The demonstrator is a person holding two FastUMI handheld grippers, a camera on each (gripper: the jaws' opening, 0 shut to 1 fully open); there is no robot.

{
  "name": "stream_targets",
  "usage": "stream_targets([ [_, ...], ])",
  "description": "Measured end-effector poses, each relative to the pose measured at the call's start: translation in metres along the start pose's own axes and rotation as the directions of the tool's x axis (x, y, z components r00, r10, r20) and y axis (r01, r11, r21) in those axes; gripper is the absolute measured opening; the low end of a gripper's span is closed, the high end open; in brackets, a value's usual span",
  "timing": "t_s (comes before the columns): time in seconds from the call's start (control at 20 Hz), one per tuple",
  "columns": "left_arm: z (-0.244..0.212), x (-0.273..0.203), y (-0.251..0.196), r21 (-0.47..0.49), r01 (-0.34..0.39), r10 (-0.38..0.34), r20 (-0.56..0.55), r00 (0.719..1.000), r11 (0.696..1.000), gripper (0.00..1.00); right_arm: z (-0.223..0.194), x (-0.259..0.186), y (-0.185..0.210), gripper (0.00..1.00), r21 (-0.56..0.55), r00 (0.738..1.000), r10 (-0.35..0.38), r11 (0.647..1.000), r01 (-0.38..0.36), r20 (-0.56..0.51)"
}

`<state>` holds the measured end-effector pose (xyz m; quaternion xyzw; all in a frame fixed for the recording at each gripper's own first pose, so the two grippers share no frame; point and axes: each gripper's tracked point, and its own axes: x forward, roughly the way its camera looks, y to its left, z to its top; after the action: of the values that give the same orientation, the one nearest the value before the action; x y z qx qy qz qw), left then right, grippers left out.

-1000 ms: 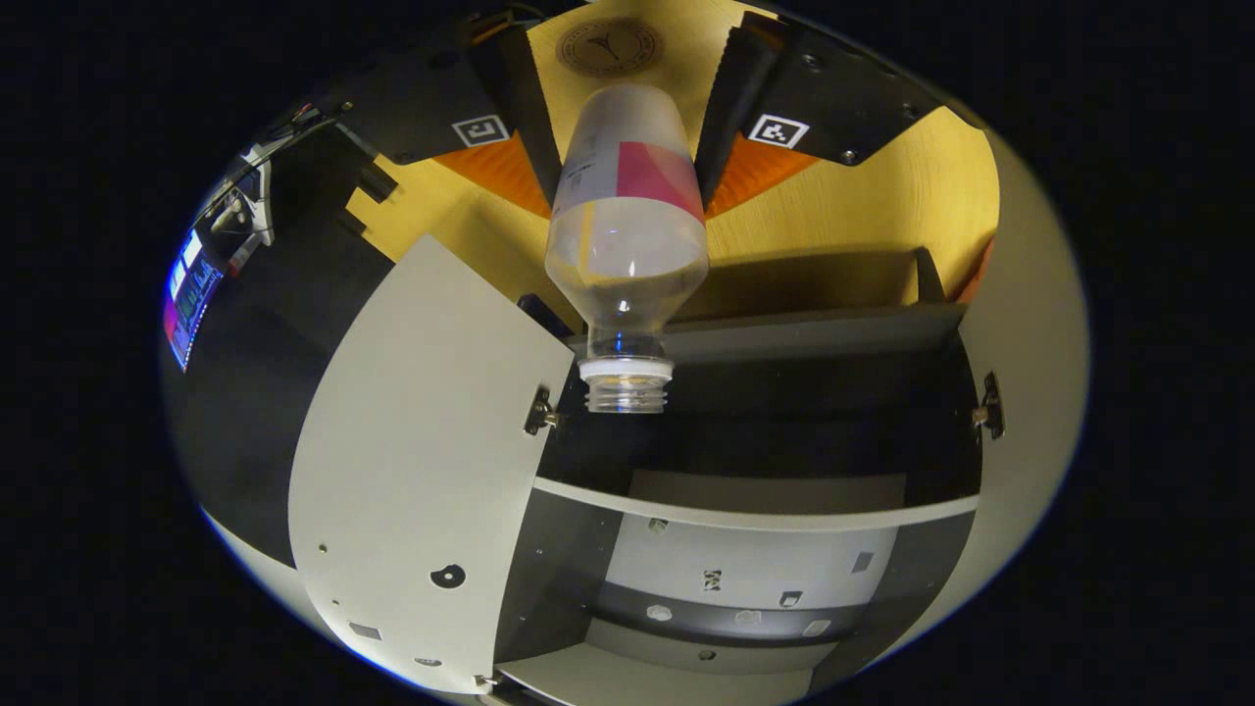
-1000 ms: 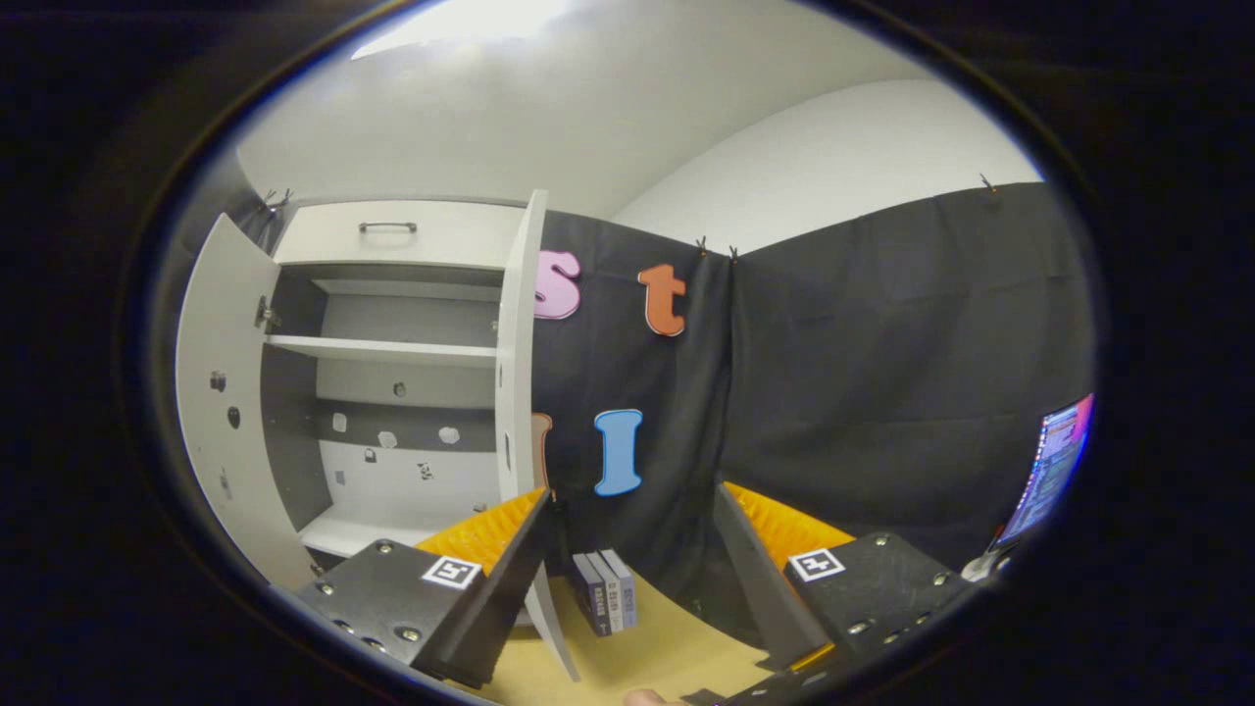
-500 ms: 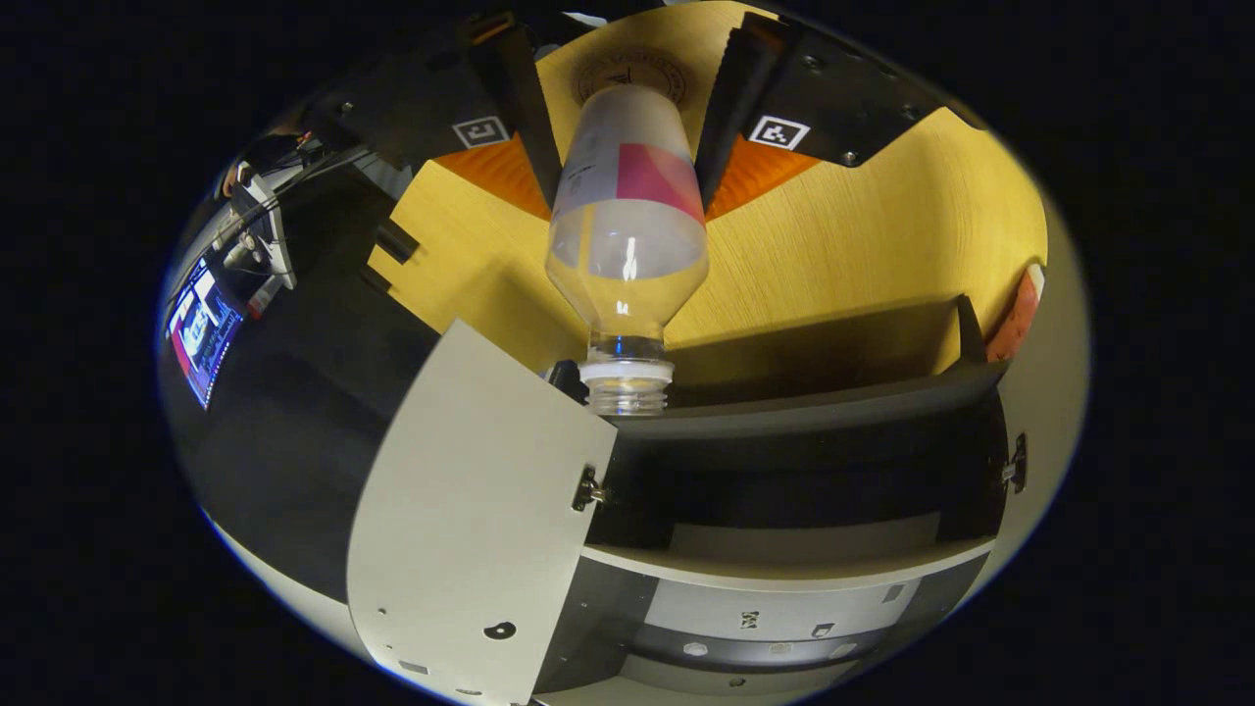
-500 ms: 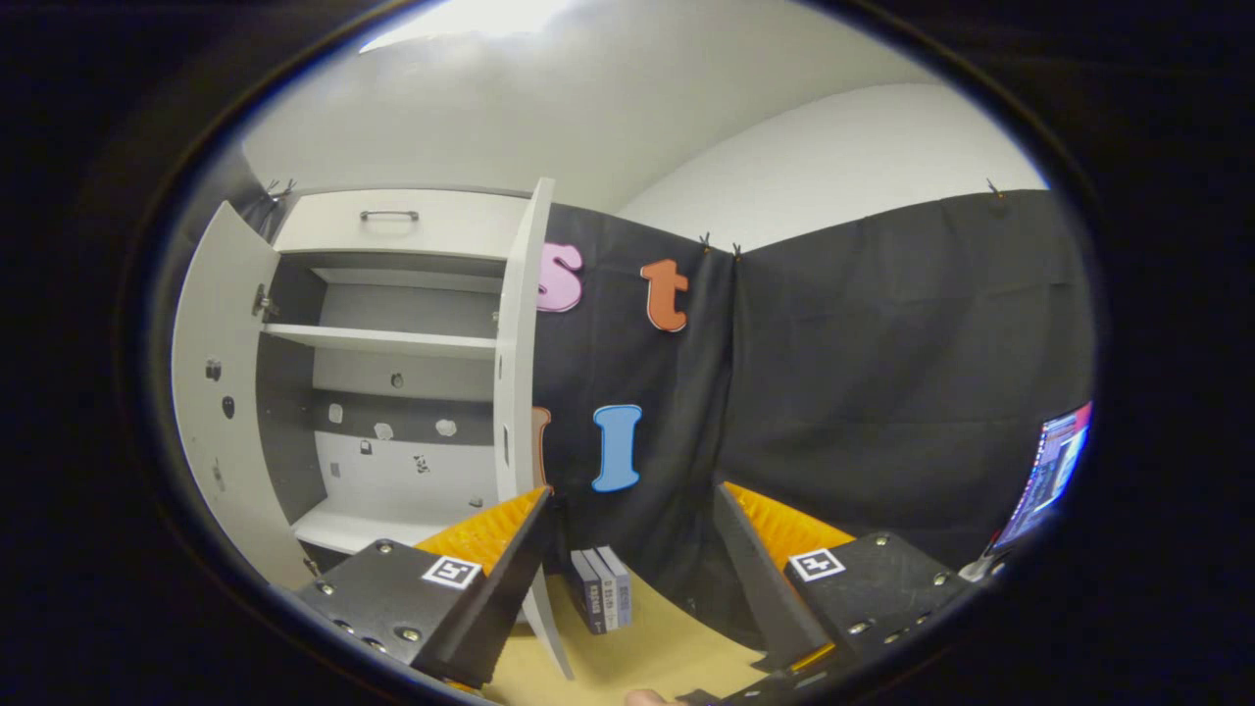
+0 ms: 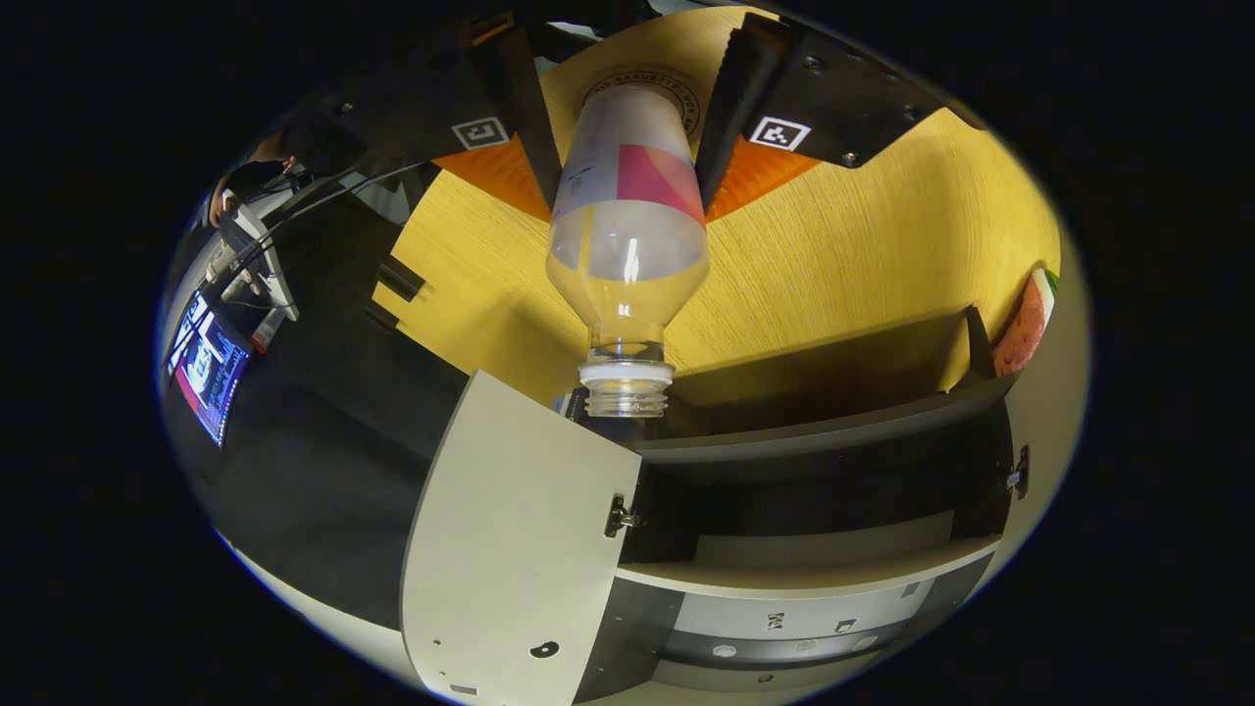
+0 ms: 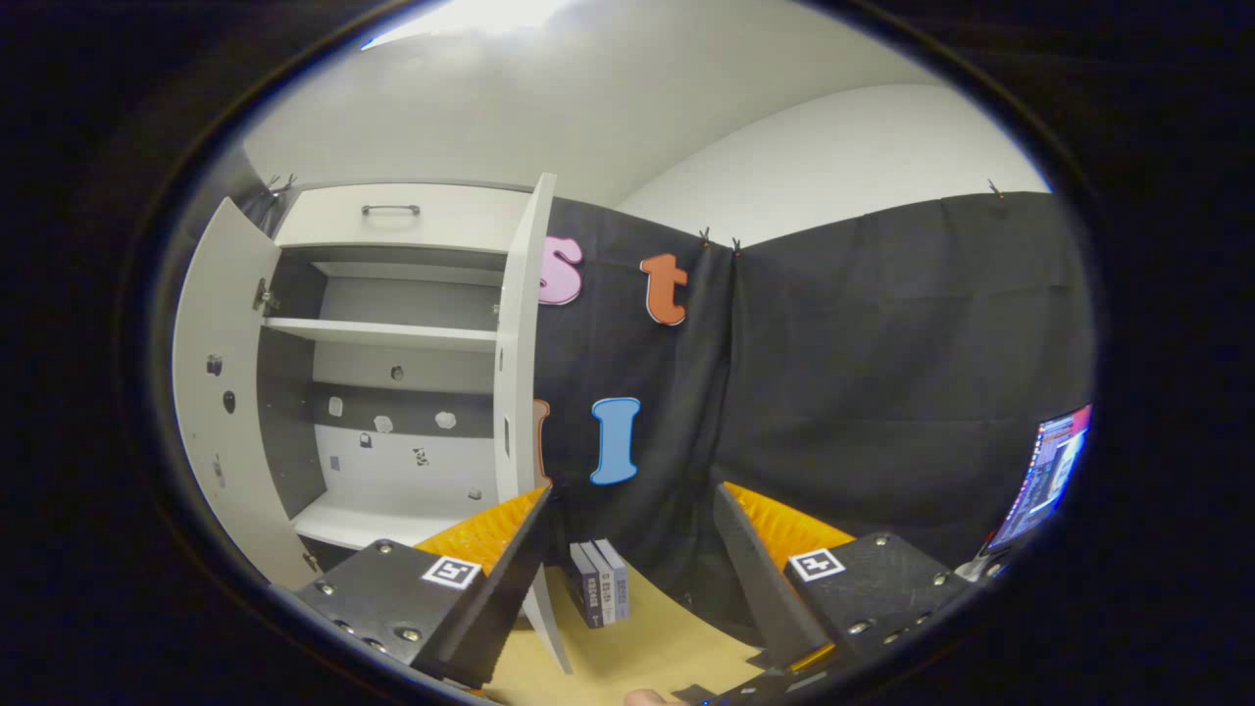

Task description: Grasp the bottle in the cabinet with the left hand and place it on the coaster, then close the right door with the right hand and the left door with the left hand.

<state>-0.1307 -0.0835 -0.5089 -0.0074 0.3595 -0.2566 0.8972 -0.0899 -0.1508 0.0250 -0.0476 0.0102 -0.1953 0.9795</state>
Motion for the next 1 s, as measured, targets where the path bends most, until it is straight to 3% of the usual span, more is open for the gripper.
stream_targets([
  [0.45,-0.003,0.0,-0.003,0.008,-0.023,0.022,0.045,0.999,1.0,0.76,-0.006,0.008,0.027,0.98,-0.029,0.998,0.066,0.997,-0.066,-0.025],
  [0.7,-0.012,-0.008,-0.007,0.04,-0.026,0.026,0.009,1.0,0.999,0.78,-0.012,0.012,0.036,0.98,-0.036,0.996,0.083,0.996,-0.084,-0.032],
  [0.8,-0.012,-0.011,-0.004,0.049,-0.046,0.046,0.006,0.999,0.998,0.85,-0.011,0.013,0.038,0.98,-0.039,0.996,0.088,0.995,-0.089,-0.029],
  [0.85,-0.011,-0.013,-0.005,0.049,-0.048,0.048,0.006,0.999,0.998,0.8,-0.011,0.012,0.037,0.98,-0.039,0.996,0.089,0.995,-0.09,-0.027],
  [1.0,-0.007,-0.018,-0.008,0.051,-0.041,0.041,0.014,0.999,0.998,0.8,-0.012,0.013,0.039,0.98,-0.03,0.995,0.095,0.995,-0.096,-0.025],
])
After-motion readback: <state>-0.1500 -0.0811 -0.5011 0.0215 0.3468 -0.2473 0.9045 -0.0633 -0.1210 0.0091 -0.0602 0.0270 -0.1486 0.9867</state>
